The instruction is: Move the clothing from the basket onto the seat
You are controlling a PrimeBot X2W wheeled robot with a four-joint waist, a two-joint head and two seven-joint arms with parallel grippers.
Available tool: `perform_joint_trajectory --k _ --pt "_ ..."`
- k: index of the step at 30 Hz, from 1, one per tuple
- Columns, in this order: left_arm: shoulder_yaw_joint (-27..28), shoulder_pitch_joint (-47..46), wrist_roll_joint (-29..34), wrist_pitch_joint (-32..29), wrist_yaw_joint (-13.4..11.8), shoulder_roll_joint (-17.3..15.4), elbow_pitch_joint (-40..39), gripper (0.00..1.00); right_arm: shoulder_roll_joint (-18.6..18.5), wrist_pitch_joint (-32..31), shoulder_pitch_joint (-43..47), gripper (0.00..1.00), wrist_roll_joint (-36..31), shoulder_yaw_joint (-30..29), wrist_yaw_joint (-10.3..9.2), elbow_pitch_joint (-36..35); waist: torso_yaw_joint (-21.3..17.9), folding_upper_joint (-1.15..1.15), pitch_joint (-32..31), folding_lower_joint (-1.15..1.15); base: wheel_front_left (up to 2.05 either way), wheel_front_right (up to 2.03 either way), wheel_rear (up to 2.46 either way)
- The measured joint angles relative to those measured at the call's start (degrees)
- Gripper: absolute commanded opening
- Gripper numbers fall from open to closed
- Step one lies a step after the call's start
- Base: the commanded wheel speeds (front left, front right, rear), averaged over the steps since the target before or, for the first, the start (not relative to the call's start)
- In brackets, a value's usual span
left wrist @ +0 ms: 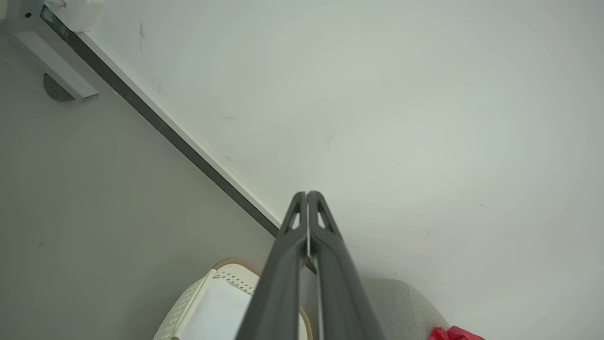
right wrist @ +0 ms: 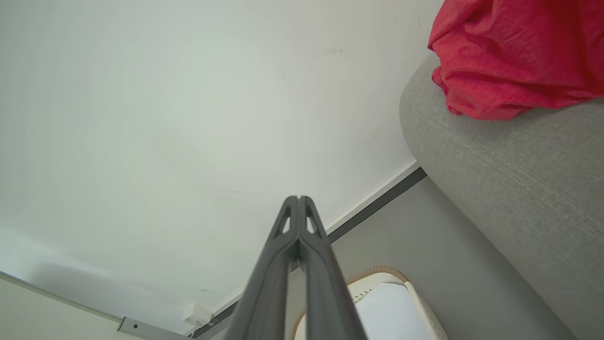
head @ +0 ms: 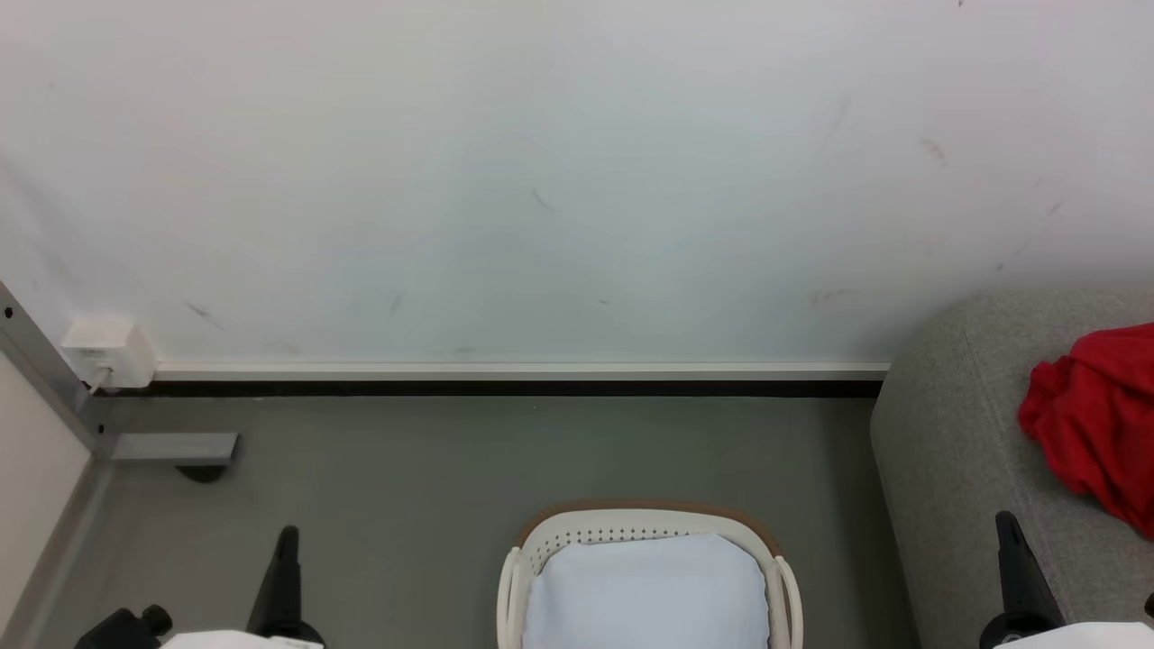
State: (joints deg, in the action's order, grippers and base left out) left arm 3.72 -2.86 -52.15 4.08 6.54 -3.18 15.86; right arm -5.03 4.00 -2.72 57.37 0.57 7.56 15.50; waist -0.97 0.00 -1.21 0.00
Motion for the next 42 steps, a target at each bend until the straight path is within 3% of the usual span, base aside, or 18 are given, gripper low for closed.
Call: perform_joint_trajectory --k 42 --pt "1.7 -2.0 -24.3 -6.5 0.2 0.2 -1.2 0.00 1.3 -6.5 -2.2 0.00 21.3 -4.3 0.00 -0.6 0.5 0.00 0.6 0.00 0.00 0.00 0.00"
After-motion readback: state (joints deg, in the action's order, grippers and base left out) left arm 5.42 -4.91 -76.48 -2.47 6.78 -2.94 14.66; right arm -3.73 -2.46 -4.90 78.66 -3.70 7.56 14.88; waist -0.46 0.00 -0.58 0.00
